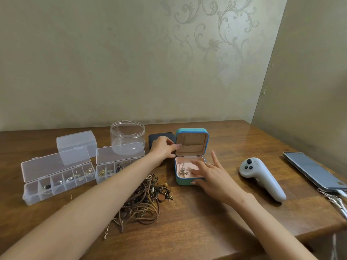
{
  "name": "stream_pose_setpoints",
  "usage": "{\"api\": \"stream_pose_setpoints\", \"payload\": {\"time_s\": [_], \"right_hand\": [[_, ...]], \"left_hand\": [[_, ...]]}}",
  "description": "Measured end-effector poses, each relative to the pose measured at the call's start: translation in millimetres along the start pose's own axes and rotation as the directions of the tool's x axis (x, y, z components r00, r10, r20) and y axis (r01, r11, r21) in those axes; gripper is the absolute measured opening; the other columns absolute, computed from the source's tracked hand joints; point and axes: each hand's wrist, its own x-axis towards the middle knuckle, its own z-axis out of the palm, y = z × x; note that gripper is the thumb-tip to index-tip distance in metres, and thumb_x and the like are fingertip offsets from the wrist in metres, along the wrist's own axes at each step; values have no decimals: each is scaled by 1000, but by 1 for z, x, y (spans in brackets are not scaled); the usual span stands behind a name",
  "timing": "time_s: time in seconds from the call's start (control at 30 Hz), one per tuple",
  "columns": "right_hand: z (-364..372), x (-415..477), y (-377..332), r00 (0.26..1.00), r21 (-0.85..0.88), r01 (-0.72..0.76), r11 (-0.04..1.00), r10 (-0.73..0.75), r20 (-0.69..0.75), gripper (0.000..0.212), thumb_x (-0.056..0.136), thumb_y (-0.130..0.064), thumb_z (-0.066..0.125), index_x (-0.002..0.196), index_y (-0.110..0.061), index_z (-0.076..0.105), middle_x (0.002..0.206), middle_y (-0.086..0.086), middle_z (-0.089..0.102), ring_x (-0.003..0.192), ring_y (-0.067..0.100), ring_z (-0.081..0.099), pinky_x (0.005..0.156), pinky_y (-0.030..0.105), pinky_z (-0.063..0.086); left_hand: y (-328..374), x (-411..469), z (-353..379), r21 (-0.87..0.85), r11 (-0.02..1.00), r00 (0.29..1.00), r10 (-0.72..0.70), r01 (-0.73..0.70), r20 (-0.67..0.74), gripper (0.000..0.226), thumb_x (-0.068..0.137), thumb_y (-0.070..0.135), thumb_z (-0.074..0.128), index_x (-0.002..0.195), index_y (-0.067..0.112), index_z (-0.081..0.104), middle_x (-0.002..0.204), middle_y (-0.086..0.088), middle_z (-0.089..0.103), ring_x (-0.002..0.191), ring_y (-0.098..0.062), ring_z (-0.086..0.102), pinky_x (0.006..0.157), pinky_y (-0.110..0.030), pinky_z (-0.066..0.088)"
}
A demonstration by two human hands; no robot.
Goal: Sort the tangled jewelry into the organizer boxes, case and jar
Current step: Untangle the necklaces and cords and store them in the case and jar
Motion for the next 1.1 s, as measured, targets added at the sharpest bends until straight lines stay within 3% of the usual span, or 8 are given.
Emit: {"api": "stream_pose_setpoints", "payload": {"time_s": [0.23, 0.33, 0.43, 0.5, 0.63, 0.77, 0.9, 1.1], "right_hand": [[-7, -8, 0, 993, 125, -5, 992, 20, -120, 61, 87, -44, 61, 141, -29, 36, 134, -9, 57, 134, 8, 39, 120, 39, -8], [-14, -12, -13, 958, 191, 37, 981, 19, -285, 37, 86, -37, 66, 121, -31, 58, 122, -9, 64, 119, 10, 52, 116, 42, 25], [-12, -16, -24, 902, 178, 56, 982, 27, -432, 16, 81, -34, 72, 96, -28, 71, 94, -7, 73, 92, 13, 65, 92, 38, 45], [-6, -19, -22, 882, 116, 42, 992, 18, -472, 12, 76, -29, 78, 86, -26, 73, 81, -6, 73, 81, 18, 67, 79, 36, 44], [8, -28, -10, 896, -65, 44, 997, -68, -438, 25, 63, -14, 87, 83, -24, 75, 83, -3, 74, 81, 26, 67, 66, 35, 44], [13, -20, 2, 889, -54, -8, 998, -18, -458, 33, 57, 5, 85, 80, -16, 76, 79, 6, 74, 72, 32, 68, 55, 37, 53], [16, -2, 14, 919, 29, -55, 998, 62, -390, 29, 65, -1, 84, 80, -24, 74, 87, 2, 71, 70, 29, 64, 57, 38, 52], [8, 11, 17, 932, 139, -18, 990, 67, -356, 19, 80, -17, 74, 90, -31, 67, 108, -11, 58, 56, 2, 57, 52, 29, 46]], "left_hand": [[-7, -20, -47, -93, 993, 995, 75, -68, 70, 22, 89, 16, 62, 106, 2, 55, 107, -16, 65, 96, -19, 66, 81, -28, 56], [-15, -40, -87, -55, 991, 992, 125, -123, 23, 18, 92, 15, 58, 107, 6, 55, 103, -12, 66, 93, -14, 67, 76, -24, 57], [-30, -60, -123, -60, 990, 991, 130, -132, -35, 14, 94, 14, 54, 106, 8, 57, 100, -7, 66, 93, -13, 67, 75, -22, 57], [-43, -72, -146, -63, 989, 988, 132, -137, -78, 11, 94, 15, 53, 103, 11, 58, 100, -5, 68, 93, -12, 68, 75, -22, 57], [-68, -90, -182, -30, 993, 983, 108, -114, -149, 12, 93, 12, 54, 103, 9, 60, 100, -5, 68, 91, -11, 68, 71, -21, 58], [-78, -101, -204, 81, 991, 986, 113, -103, -127, 10, 93, 11, 54, 102, 9, 60, 93, -6, 70, 78, -12, 69, 60, -21, 57], [-82, -104, -205, 216, 967, 991, 137, -133, -6, 5, 92, 15, 57, 95, 14, 61, 85, -1, 72, 65, -10, 66, 51, -18, 50], [-68, -111, -167, 292, 899, 944, 301, -327, 134, 4, 91, 21, 59, 94, 21, 61, 88, 2, 70, 68, -1, 62, 58, -11, 46]]}}
